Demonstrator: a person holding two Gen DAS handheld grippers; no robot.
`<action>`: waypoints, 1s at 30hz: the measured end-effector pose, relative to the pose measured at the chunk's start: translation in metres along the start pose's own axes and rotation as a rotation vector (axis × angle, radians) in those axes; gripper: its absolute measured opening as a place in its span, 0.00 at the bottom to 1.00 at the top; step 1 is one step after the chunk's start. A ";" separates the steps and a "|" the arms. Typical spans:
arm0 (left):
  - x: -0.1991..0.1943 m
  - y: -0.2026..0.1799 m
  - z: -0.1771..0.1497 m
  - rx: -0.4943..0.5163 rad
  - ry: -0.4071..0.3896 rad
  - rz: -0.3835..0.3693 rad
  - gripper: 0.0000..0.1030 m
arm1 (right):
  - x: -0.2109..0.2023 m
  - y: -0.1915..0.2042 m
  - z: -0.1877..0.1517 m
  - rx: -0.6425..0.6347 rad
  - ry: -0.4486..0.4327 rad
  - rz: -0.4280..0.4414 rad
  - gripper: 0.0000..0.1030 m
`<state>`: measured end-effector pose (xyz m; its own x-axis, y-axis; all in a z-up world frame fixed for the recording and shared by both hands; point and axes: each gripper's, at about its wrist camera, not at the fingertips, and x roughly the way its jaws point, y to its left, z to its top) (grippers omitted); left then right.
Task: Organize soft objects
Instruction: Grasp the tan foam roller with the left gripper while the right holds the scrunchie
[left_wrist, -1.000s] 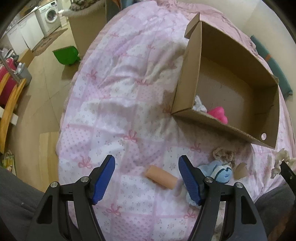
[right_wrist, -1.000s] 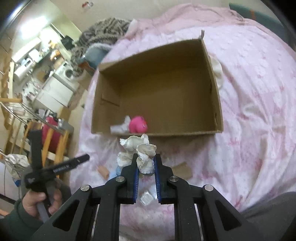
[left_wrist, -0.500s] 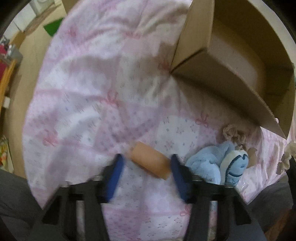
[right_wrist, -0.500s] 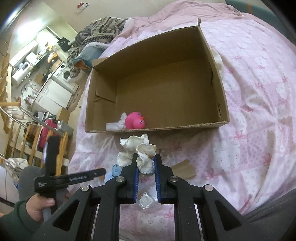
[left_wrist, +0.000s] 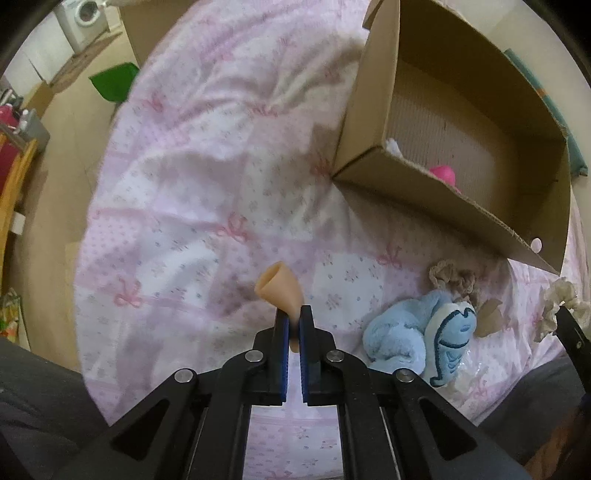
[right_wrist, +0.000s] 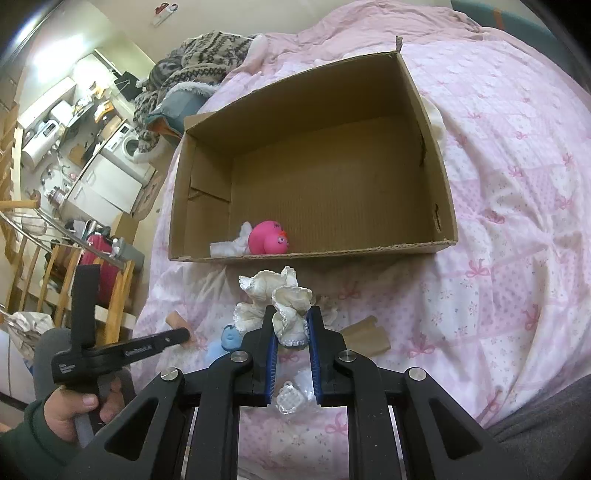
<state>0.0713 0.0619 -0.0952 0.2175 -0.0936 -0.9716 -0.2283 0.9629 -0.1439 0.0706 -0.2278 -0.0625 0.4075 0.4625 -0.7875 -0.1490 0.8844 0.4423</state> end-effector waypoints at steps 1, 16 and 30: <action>-0.002 0.001 0.000 0.004 -0.008 0.001 0.05 | 0.000 0.000 0.000 -0.002 0.000 -0.001 0.16; -0.016 -0.015 -0.007 0.076 -0.098 0.038 0.05 | 0.001 0.003 -0.001 -0.013 0.003 -0.009 0.16; -0.026 -0.015 -0.005 0.067 -0.148 0.051 0.05 | 0.000 0.003 -0.001 -0.018 -0.001 -0.005 0.16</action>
<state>0.0643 0.0482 -0.0690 0.3455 -0.0106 -0.9384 -0.1801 0.9806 -0.0774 0.0691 -0.2253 -0.0619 0.4087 0.4581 -0.7893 -0.1632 0.8876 0.4307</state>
